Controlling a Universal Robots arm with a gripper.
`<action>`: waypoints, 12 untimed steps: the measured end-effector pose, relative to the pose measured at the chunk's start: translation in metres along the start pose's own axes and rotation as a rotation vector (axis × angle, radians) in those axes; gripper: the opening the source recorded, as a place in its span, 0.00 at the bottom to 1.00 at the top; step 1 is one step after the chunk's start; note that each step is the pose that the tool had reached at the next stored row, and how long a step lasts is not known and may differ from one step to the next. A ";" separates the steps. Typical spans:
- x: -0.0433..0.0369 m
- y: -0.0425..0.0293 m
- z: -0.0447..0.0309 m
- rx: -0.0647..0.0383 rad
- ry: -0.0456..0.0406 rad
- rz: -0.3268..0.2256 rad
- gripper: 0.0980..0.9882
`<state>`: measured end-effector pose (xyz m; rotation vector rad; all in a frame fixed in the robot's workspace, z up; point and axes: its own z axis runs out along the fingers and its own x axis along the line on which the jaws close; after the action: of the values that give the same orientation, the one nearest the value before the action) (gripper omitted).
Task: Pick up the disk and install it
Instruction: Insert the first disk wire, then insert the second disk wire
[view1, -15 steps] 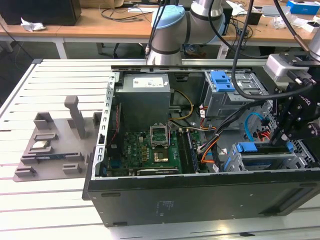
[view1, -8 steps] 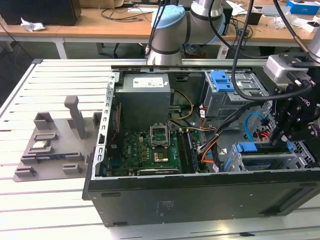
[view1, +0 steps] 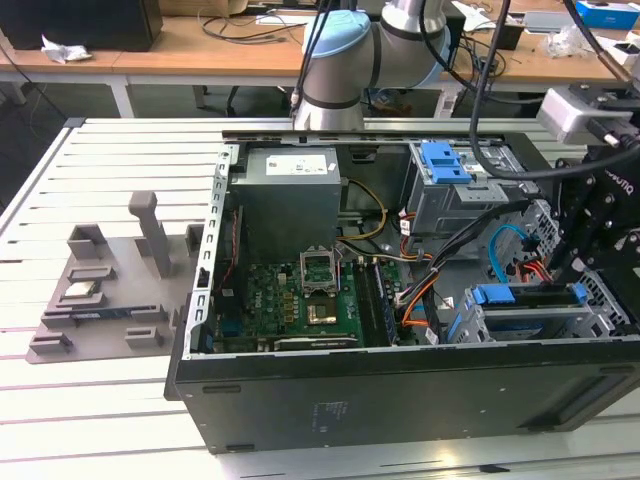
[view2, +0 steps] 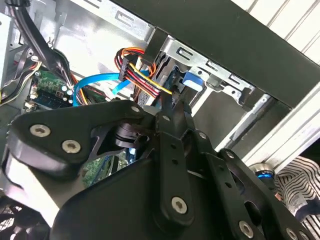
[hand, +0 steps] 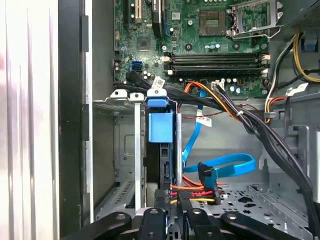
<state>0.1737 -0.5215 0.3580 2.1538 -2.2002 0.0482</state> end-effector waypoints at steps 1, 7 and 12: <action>0.0002 0.0001 -0.0052 0.000 0.0002 0.000 0.07; 0.0011 0.0004 -0.0207 0.000 -0.0002 0.000 0.01; 0.0012 0.0004 -0.0210 0.000 0.0000 0.000 0.01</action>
<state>0.1737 -0.5213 0.3790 2.1540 -2.2004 0.0486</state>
